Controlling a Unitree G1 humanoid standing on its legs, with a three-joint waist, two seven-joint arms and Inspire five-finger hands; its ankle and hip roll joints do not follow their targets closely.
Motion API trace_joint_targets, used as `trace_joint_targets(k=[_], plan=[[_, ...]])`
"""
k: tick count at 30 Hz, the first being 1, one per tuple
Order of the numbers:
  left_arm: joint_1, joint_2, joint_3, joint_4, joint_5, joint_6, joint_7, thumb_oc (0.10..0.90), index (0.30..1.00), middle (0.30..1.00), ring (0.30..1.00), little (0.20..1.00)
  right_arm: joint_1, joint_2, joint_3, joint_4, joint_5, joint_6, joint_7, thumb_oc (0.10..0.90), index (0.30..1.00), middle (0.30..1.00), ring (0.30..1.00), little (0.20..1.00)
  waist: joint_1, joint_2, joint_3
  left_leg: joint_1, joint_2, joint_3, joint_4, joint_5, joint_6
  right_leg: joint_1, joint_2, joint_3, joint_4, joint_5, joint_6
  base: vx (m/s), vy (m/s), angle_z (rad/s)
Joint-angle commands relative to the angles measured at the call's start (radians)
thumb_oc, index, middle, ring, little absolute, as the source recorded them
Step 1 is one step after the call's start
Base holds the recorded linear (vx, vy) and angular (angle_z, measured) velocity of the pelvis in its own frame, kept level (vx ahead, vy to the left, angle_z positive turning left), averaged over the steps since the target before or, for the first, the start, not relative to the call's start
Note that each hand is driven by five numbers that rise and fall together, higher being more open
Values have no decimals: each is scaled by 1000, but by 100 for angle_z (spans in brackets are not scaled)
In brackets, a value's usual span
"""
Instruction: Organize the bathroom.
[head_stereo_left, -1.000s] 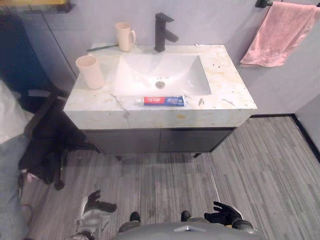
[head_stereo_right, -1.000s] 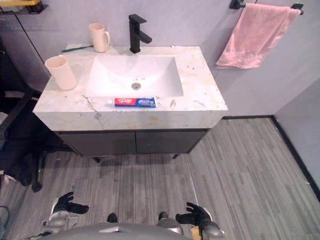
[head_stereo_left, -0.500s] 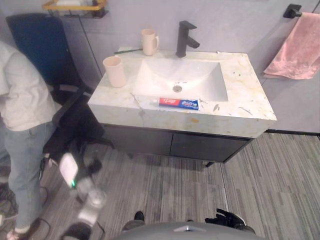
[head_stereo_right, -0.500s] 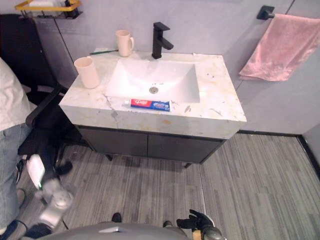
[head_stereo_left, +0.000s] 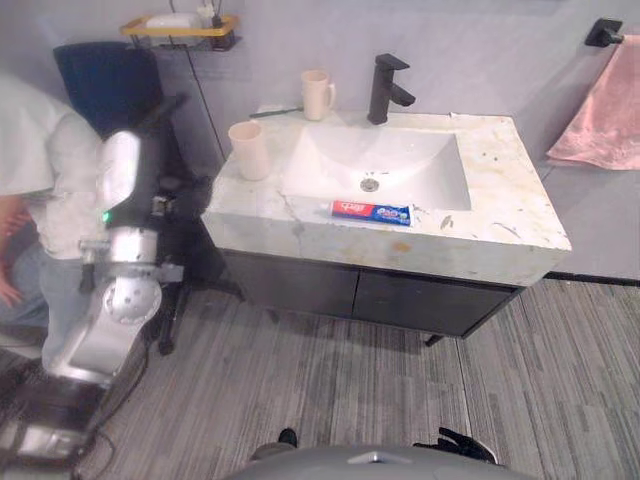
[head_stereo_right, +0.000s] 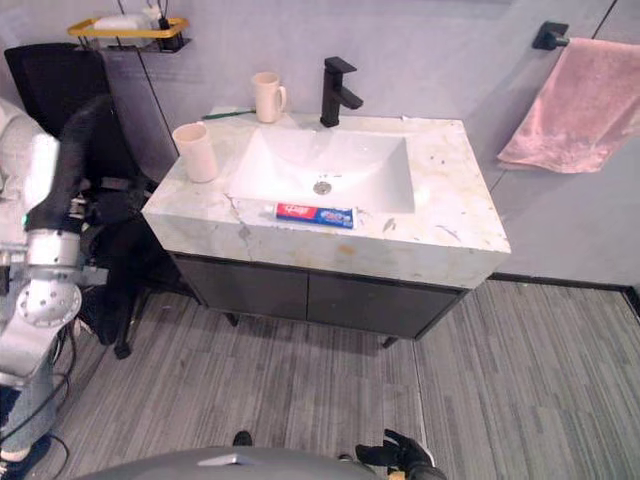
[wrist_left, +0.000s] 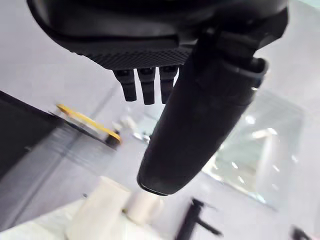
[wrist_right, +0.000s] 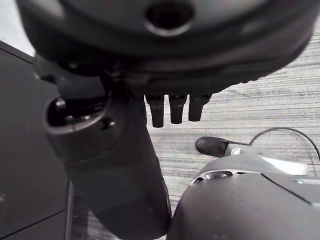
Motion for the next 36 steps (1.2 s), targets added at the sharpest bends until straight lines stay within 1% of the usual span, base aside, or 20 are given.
trace_joint_targets(k=[1,2,3,5,6,7,9,10,11,12,13,14,15,16,18,22,24,26,33,36], plan=[[-189,107,59,-64,-111,25,-190,800,900,900,900,900,-38,-12,16,21,-56,-5,10,800,900,900,900,900,-26,-41,-31,-28,9,-16,2,-31,8,-5,-32,55,12,-61,-7,-18,18,-6],[-217,145,42,-51,-194,26,-261,800,900,900,900,900,-38,-20,19,22,-63,-4,14,800,900,900,900,900,-31,-36,-32,-26,11,-14,2,-29,6,-5,-31,59,16,-63,-7,-27,25,-6],[-283,199,3,-29,-253,59,-414,800,900,900,900,900,-42,-36,20,17,-76,7,22,800,900,900,900,900,-40,-27,-35,-22,15,-7,2,-25,5,-5,-30,64,23,-67,-6,-26,23,-6],[-342,240,-45,-3,-340,75,-459,800,900,900,900,900,-45,-43,27,18,-75,9,24,800,900,900,900,900,-46,-22,-36,-18,15,-5,2,-24,5,-4,-30,67,27,-68,-6,-7,8,-2],[-406,252,-93,35,-389,97,-525,800,900,900,900,900,-52,-51,33,16,-75,19,26,800,900,900,900,900,-52,-18,-39,-14,16,-2,2,-24,5,-3,-29,69,28,-68,-5,0,0,0],[-498,275,-178,86,-396,132,-603,800,900,900,900,900,-64,-59,38,15,-79,32,29,800,900,900,900,900,-59,-12,-42,-10,17,6,2,-25,6,-2,-29,75,29,-70,-5,0,0,0],[-578,289,-266,135,-426,146,-642,800,900,900,900,900,-76,-63,42,23,-74,37,32,800,900,900,900,900,-63,-9,-44,-6,17,10,2,-25,7,-2,-28,80,31,-69,-5,-2,2,-4],[-672,284,-366,228,-449,132,-719,800,900,900,900,900,-97,-71,47,33,-71,50,38,800,900,900,900,900,-69,-3,-50,-1,18,16,2,-26,7,-2,-26,84,32,-71,-5,-5,2,-12],[-680,284,-374,232,-453,134,-722,800,900,900,900,900,-97,-70,46,34,-71,50,38,800,900,900,900,900,-68,-4,-50,-1,18,17,2,-26,7,-3,-26,85,32,-71,-5,1,2,-14],[-696,266,-403,302,-465,101,-741,800,900,900,900,900,-108,-72,52,42,-64,54,39,800,900,900,900,900,-71,0,-53,2,19,20,2,-25,7,-3,-25,87,34,-72,-7,7,3,-10],[-709,240,-430,374,-433,74,-757,800,900,900,900,900,-118,-73,55,46,-64,62,40,800,900,900,900,900,-75,3,-57,5,20,25,2,-26,8,-4,-23,90,36,-74,-9,7,3,-5],[-709,240,-430,374,-433,74,-757,800,900,900,900,900,-118,-73,55,46,-64,62,40,800,900,900,900,900,-75,3,-57,5,20,25,2,-26,8,-4,-23,90,36,-74,-9,7,-1,-10],[-720,214,-458,458,-409,41,-757,800,900,900,900,900,-122,-73,59,53,-66,62,42,800,900,900,900,900,-82,5,-61,8,22,30,2,-26,8,-7,-21,95,38,-76,-10,3,-5,-10],[-723,204,-468,487,-393,31,-763,800,900,900,900,900,-121,-73,61,53,-66,62,42,800,900,900,900,900,-85,6,-62,9,23,33,2,-27,9,-8,-21,97,39,-76,-10,7,-11,-11],[-727,189,-489,532,-374,29,-763,800,900,900,900,900,-121,-72,65,52,-68,65,42,800,900,900,900,900,-93,7,-66,13,24,38,2,-28,9,-10,-19,104,42,-77,-10,6,-15,-7],[-724,150,-503,608,-340,6,-732,800,900,900,900,900,-119,-74,66,53,-77,69,45,800,900,900,900,900,-105,10,-68,18,26,47,2,-30,10,-14,-16,111,47,-80,-11,2,-7,-10],[-733,121,-502,639,-323,-15,-687,800,900,900,900,900,-115,-71,65,66,-75,66,46,800,900,900,900,900,-113,9,-70,21,26,55,2,-32,11,-14,-16,113,46,-80,-11,3,-15,-9],[-749,103,-499,650,-361,-9,-689,800,900,900,900,900,-110,-70,64,69,-71,62,47,800,900,900,900,900,-118,8,-71,23,27,58,2,-33,12,-15,-15,116,46,-80,-12,5,-12,-2],[-817,75,-517,673,-359,14,-610,800,900,900,900,900,-99,-65,58,86,-73,47,45,800,900,900,900,900,-138,11,-80,26,30,70,2,-36,10,-21,-9,128,48,-82,-13,11,-20,-1],[-843,76,-524,683,-358,23,-604,800,900,900,900,900,-99,-65,59,91,-75,46,46,800,900,900,900,900,-143,14,-81,28,32,75,2,-37,9,-24,-7,131,50,-83,-13,20,-15,-11]])
